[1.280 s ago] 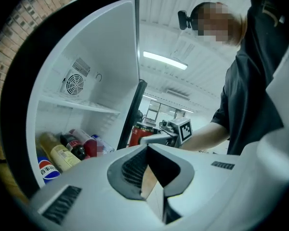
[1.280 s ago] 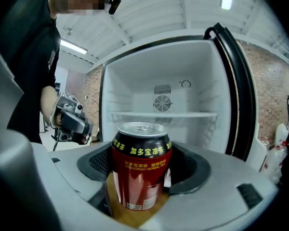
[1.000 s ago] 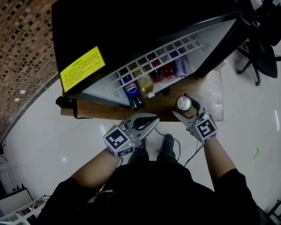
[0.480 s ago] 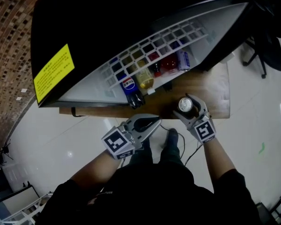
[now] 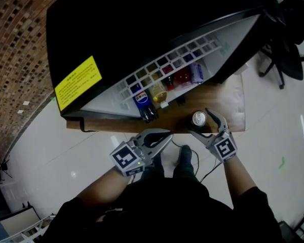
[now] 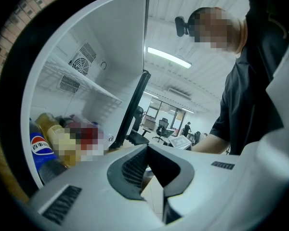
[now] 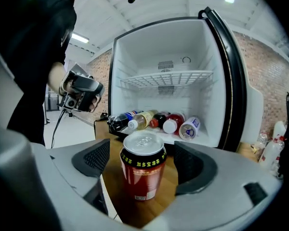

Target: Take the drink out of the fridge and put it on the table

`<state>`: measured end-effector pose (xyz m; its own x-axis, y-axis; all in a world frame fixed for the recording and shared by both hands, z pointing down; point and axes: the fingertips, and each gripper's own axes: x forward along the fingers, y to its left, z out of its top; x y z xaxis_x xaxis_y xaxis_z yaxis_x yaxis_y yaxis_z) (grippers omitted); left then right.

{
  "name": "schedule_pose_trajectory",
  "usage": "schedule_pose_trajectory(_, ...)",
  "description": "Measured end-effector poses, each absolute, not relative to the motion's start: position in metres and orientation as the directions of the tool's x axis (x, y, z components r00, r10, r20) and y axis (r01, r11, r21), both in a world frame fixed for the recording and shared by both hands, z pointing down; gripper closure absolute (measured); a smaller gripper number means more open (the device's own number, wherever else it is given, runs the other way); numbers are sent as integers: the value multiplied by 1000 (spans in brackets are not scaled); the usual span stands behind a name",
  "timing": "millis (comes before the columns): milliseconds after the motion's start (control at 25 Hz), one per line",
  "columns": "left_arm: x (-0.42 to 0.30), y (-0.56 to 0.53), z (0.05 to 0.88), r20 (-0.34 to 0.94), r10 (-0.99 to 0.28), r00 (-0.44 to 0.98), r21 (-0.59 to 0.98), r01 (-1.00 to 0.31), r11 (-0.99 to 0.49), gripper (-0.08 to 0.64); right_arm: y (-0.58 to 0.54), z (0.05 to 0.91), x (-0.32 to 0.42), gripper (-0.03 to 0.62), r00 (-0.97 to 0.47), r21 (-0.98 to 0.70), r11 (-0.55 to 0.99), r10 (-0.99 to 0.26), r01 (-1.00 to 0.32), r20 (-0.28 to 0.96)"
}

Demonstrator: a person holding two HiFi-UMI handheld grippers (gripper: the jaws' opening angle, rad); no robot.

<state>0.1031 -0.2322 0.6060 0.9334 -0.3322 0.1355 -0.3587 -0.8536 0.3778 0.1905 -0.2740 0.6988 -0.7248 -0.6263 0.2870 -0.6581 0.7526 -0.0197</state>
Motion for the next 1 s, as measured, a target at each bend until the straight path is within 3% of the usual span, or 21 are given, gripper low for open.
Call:
schedule_pose_trajectory(240, 74, -214, 571, 117, -311, 943, 385, -332, -861, 566, -247, 630, 207, 164, -664, -42, 680, -698, -732, 268)
schedule_pose_trajectory(640, 6, -172, 505, 100, -301, 948, 371, -316, -873, 566, -181, 488, 173, 513, -686, -239, 653, -723, -718, 84)
schedule_pose_trajectory(800, -7, -148, 475, 82, -397, 914, 313, -402, -861, 566, -151, 468, 177, 591, -723, -202, 701, -688, -684, 65)
schedule_pose_trajectory(1000, -12, -78, 456, 71, -536, 841, 291, -532, -795, 566, -81, 466, 186, 600, -797, -245, 766, -602, -594, 49)
